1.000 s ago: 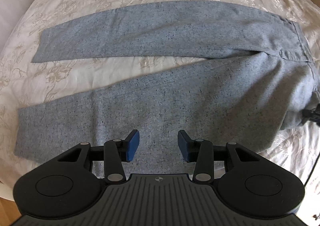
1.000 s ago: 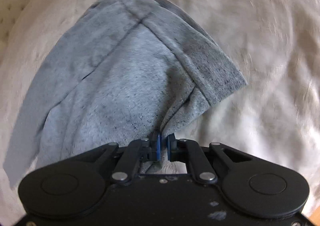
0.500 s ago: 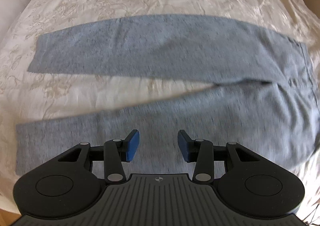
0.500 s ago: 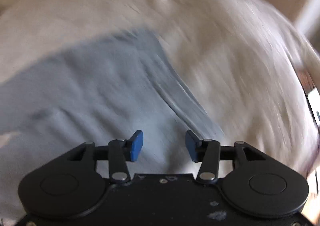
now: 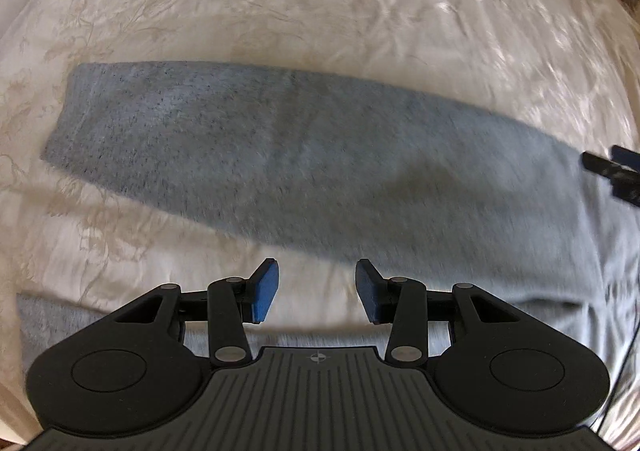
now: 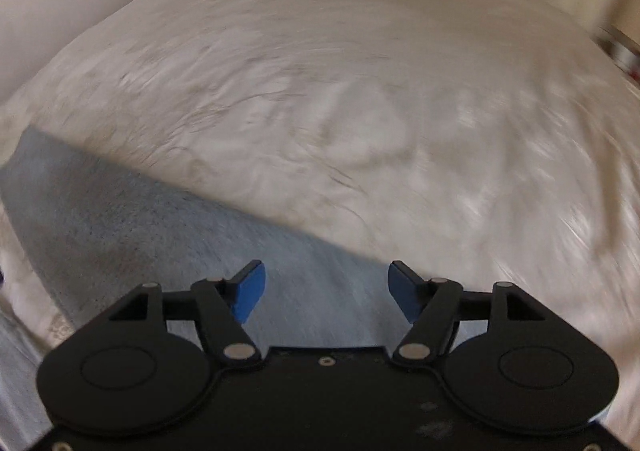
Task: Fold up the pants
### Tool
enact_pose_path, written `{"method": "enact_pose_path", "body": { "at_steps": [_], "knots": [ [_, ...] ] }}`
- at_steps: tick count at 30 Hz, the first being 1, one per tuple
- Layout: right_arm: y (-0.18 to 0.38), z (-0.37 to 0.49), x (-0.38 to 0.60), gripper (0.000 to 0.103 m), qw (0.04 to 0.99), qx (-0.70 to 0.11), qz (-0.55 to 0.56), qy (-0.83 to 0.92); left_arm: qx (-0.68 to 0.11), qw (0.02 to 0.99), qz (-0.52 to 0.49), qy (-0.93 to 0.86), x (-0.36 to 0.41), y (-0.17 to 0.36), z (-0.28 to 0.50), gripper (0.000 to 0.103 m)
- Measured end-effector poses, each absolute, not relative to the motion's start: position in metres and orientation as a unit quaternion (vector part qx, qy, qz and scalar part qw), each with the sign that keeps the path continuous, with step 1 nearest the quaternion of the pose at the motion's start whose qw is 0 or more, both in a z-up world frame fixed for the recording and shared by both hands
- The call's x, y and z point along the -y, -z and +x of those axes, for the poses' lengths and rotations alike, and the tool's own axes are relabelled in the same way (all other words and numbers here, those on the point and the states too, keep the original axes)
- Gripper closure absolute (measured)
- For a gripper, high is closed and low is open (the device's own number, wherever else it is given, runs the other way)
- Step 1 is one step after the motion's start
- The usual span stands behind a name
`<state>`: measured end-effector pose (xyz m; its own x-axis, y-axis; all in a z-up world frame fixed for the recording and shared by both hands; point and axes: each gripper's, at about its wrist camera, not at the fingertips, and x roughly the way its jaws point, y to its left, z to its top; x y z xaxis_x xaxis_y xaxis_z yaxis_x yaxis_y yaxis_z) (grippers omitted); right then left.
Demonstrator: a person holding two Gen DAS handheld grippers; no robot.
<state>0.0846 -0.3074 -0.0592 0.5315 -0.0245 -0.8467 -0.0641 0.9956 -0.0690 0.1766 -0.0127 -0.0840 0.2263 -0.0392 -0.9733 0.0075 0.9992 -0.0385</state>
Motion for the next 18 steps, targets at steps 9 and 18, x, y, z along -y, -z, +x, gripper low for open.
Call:
{"method": "enact_pose_path", "body": {
  "at_steps": [9, 18],
  "knots": [
    [0.127, 0.168, 0.286, 0.036, 0.819, -0.533, -0.14, -0.158, -0.632, 0.774, -0.036, 0.022, -0.008, 0.109, 0.224, 0.061],
    [0.111, 0.122, 0.264, 0.096, 0.812, -0.514, -0.19, -0.201, -0.624, 0.773, -0.112, 0.03, -0.022, 0.113, 0.276, 0.061]
  ]
}}
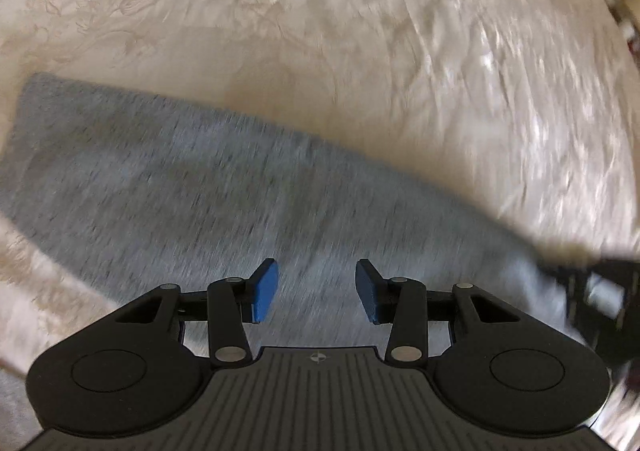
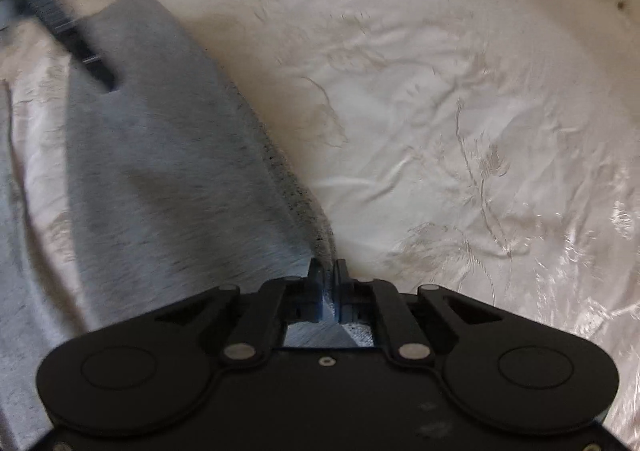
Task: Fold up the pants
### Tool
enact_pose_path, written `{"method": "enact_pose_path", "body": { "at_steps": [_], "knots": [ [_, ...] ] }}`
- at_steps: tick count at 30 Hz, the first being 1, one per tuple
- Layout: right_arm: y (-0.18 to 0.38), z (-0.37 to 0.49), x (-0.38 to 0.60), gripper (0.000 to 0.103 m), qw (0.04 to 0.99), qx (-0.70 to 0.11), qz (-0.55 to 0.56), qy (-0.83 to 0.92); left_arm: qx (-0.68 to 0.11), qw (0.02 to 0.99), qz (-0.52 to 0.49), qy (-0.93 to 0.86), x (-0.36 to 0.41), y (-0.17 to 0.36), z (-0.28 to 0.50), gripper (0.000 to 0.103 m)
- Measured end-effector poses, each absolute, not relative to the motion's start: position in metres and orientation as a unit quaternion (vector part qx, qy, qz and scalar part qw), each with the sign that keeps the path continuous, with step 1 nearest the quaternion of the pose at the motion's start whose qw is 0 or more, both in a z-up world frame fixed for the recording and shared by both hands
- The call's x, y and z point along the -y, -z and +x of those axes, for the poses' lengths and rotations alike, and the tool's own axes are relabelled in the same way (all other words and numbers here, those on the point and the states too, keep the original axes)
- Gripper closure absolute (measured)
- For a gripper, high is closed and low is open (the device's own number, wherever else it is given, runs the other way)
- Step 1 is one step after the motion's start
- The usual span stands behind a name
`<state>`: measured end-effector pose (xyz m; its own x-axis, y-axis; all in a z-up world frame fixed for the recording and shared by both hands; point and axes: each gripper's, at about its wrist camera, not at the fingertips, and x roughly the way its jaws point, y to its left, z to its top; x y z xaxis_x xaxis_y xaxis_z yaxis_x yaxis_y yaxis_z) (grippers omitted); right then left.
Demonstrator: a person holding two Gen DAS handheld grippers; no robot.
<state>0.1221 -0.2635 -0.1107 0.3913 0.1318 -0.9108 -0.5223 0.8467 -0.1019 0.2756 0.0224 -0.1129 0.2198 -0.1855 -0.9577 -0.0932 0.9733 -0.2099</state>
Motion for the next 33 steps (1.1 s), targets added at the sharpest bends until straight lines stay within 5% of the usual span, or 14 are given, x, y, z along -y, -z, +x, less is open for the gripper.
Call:
{"method": "enact_pose_path", "body": {
  "at_steps": [15, 22, 25, 33],
  "knots": [
    [0.111, 0.098, 0.242, 0.096, 0.819, -0.494, -0.228, -0.183, -0.656, 0.731, -0.186, -0.006, -0.034, 0.137, 0.349, 0.061],
    [0.11, 0.096, 0.241, 0.096, 0.821, -0.481, -0.241, -0.19, -0.707, 0.692, -0.14, -0.039, -0.022, 0.167, 0.364, 0.061],
    [0.104, 0.089, 0.24, 0.097, 0.824, -0.476, -0.242, -0.189, -0.72, 0.676, -0.146, -0.06, -0.025, 0.178, 0.359, 0.096],
    [0.057, 0.011, 0.228, 0.097, 0.847, -0.457, -0.207, -0.173, -0.609, 0.779, -0.148, -0.019, -0.035, 0.086, 0.218, 0.099]
  ]
}}
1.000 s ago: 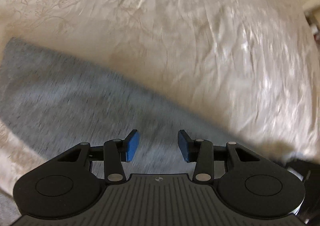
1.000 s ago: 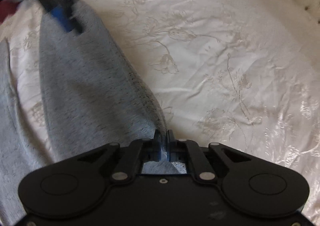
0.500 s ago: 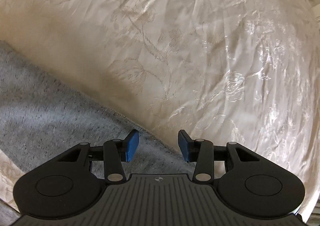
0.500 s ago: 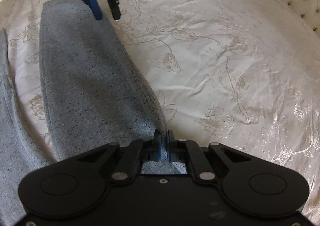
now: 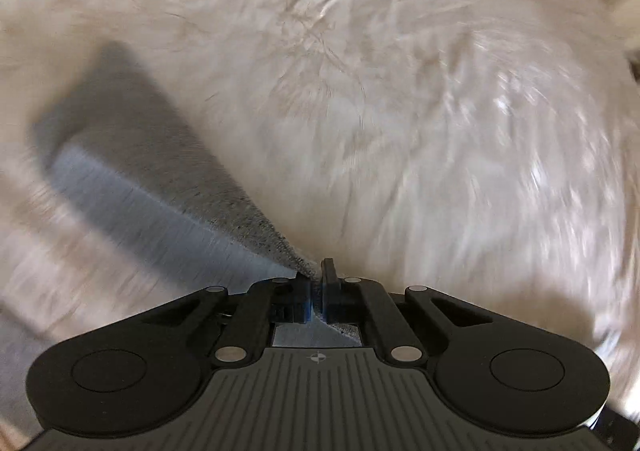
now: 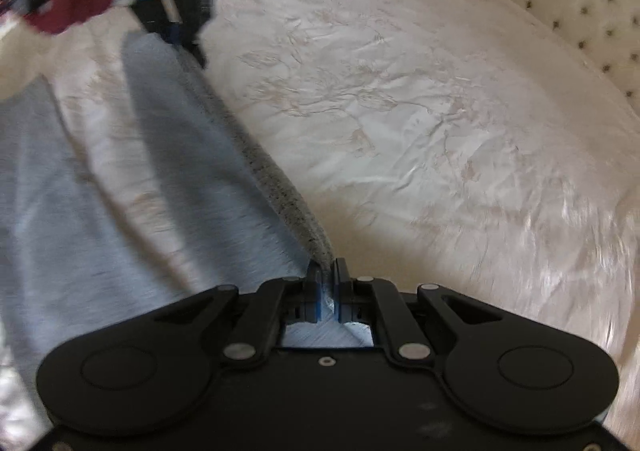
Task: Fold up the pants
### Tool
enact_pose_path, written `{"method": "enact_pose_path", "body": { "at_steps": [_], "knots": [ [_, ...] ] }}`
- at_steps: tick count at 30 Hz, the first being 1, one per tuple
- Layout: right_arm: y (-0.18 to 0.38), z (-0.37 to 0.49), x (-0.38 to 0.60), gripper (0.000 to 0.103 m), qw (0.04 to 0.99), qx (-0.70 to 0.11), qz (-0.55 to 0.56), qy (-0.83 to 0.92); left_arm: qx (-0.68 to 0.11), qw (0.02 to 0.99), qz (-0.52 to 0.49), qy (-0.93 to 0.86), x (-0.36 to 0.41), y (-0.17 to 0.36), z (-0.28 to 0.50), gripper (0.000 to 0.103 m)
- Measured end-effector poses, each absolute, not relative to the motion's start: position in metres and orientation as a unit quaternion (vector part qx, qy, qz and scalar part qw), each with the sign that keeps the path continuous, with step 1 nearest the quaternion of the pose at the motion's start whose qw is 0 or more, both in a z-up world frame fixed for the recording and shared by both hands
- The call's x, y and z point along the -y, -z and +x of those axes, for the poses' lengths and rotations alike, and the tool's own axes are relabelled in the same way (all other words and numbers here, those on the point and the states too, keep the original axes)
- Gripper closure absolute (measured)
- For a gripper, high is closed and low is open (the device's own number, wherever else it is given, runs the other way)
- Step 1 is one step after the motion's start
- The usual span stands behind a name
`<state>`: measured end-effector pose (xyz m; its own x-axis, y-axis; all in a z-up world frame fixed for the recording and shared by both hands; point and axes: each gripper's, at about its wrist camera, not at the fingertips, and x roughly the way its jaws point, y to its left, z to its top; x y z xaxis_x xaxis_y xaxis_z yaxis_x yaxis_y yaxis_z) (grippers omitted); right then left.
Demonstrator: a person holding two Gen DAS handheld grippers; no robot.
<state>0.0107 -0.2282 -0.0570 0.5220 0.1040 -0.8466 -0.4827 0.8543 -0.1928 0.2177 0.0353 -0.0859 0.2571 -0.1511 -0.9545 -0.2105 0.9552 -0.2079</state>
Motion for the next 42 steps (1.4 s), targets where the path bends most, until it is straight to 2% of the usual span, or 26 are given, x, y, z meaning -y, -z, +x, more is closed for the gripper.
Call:
{"method": "enact_pose_path", "body": {
  "at_steps": [3, 6, 11, 13, 14, 15, 21, 27, 29, 30, 31, 32, 33, 38, 42],
  "knots": [
    [0.053, -0.029, 0.223, 0.096, 0.852, -0.47, -0.168, -0.157, -0.603, 0.784, -0.144, -0.022, -0.041, 0.078, 0.144, 0.099],
    [0.06, -0.063, 0.219, 0.094, 0.848, -0.499, -0.12, -0.133, -0.62, 0.765, -0.173, -0.043, -0.052, 0.091, 0.088, 0.099],
    [0.069, -0.098, 0.221, 0.09, 0.84, -0.534, -0.046, -0.08, -0.651, 0.733, -0.184, -0.069, -0.049, 0.131, 0.045, 0.098],
    [0.06, -0.105, 0.233, 0.068, 0.848, -0.527, 0.004, -0.048, -0.652, 0.737, -0.167, -0.067, -0.049, 0.135, 0.037, 0.099],
    [0.054, -0.109, 0.242, 0.041, 0.854, -0.52, 0.024, -0.017, -0.648, 0.742, -0.16, -0.063, -0.047, 0.135, 0.037, 0.099],
    [0.048, -0.112, 0.252, 0.027, 0.859, -0.51, 0.04, 0.021, -0.645, 0.746, -0.154, -0.059, -0.047, 0.134, 0.038, 0.099],
    [0.043, -0.118, 0.343, 0.025, 0.844, -0.46, 0.155, 0.229, -0.629, 0.765, -0.13, -0.048, -0.042, 0.123, 0.036, 0.099],
    [0.052, -0.092, 0.417, 0.021, 0.82, -0.426, 0.221, 0.313, -0.624, 0.77, -0.121, -0.055, -0.037, 0.122, 0.028, 0.099],
    [0.052, -0.079, 0.429, 0.021, 0.815, -0.425, 0.229, 0.321, -0.623, 0.771, -0.119, -0.058, -0.036, 0.12, 0.027, 0.099],
    [0.052, -0.074, 0.434, 0.025, 0.814, -0.426, 0.232, 0.32, -0.622, 0.772, -0.116, -0.059, -0.034, 0.118, 0.028, 0.099],
    [0.054, -0.066, 0.437, 0.035, 0.809, -0.434, 0.236, 0.319, -0.622, 0.773, -0.112, -0.059, -0.035, 0.117, 0.028, 0.099],
    [0.055, -0.062, 0.441, 0.082, 0.803, -0.444, 0.243, 0.314, -0.62, 0.775, -0.107, -0.059, -0.031, 0.116, 0.027, 0.099],
    [0.053, -0.059, 0.442, 0.092, 0.801, -0.453, 0.253, 0.297, -0.613, 0.781, -0.102, -0.06, -0.03, 0.11, 0.026, 0.099],
    [-0.001, -0.105, 0.416, 0.093, 0.845, -0.415, 0.192, 0.278, -0.574, 0.814, -0.077, -0.052, -0.032, 0.07, 0.006, 0.099],
    [0.002, -0.167, 0.406, 0.093, 0.824, -0.439, 0.184, 0.307, -0.561, 0.823, -0.061, -0.055, -0.037, 0.066, -0.024, 0.099]
  ]
}}
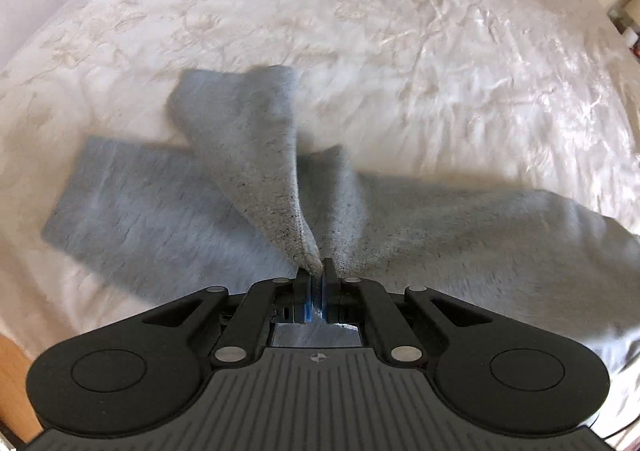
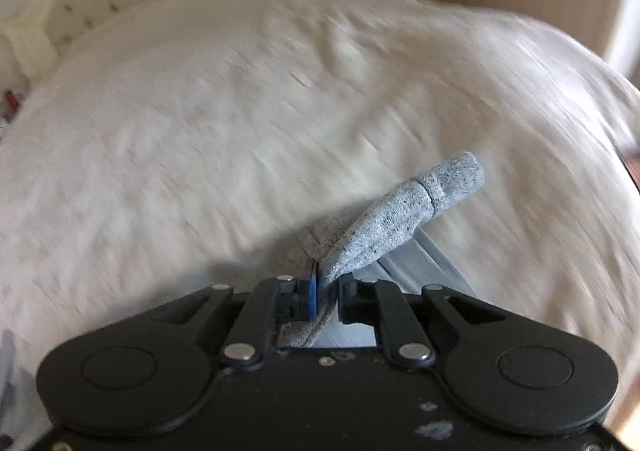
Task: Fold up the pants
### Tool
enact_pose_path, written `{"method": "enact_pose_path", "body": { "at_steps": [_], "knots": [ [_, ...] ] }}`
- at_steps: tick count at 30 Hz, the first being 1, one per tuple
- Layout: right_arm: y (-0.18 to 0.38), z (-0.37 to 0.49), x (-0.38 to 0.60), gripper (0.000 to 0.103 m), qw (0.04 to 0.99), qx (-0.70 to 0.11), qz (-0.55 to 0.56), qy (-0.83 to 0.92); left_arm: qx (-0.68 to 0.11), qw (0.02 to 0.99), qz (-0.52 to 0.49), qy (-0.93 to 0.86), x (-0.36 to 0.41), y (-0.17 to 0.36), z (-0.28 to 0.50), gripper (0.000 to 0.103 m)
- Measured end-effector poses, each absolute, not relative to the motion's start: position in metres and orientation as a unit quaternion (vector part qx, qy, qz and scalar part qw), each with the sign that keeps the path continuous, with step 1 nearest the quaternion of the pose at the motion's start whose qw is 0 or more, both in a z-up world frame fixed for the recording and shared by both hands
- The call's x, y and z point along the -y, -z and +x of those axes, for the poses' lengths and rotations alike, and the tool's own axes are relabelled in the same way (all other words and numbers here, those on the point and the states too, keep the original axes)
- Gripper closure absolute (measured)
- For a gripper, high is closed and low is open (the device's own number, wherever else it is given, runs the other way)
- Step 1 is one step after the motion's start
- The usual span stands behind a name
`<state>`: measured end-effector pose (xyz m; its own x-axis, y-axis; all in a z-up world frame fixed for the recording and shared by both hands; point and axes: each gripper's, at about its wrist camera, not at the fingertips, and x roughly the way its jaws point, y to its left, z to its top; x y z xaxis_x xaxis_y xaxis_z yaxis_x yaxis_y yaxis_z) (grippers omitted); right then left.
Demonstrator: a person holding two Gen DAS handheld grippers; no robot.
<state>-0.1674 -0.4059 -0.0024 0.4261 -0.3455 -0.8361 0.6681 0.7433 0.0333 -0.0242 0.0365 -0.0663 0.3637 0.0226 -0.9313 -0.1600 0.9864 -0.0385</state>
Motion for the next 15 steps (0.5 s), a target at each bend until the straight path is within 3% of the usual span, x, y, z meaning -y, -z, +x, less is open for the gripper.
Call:
{"method": "enact_pose_path", "body": {
  "at_steps": [7, 8, 11, 15],
  "knots": [
    [0.094, -0.196, 0.416, 0.086, 0.743, -0.551, 0.214, 0.314, -0.643, 0.762, -0.036, -0.07, -0.033, 0.14, -0.042, 0.096],
    [0.09, -0.195, 0.415, 0.081, 0.741, -0.55, 0.215, 0.319, -0.642, 0.764, -0.028, -0.068, -0.032, 0.14, -0.043, 0.095],
    [0.068, -0.194, 0.404, 0.052, 0.74, -0.555, 0.193, 0.327, -0.629, 0.775, -0.02, -0.056, -0.03, 0.127, -0.047, 0.095],
    [0.027, -0.194, 0.367, 0.052, 0.781, -0.533, 0.133, 0.298, -0.613, 0.789, -0.019, -0.029, -0.037, 0.101, -0.06, 0.093]
  ]
}}
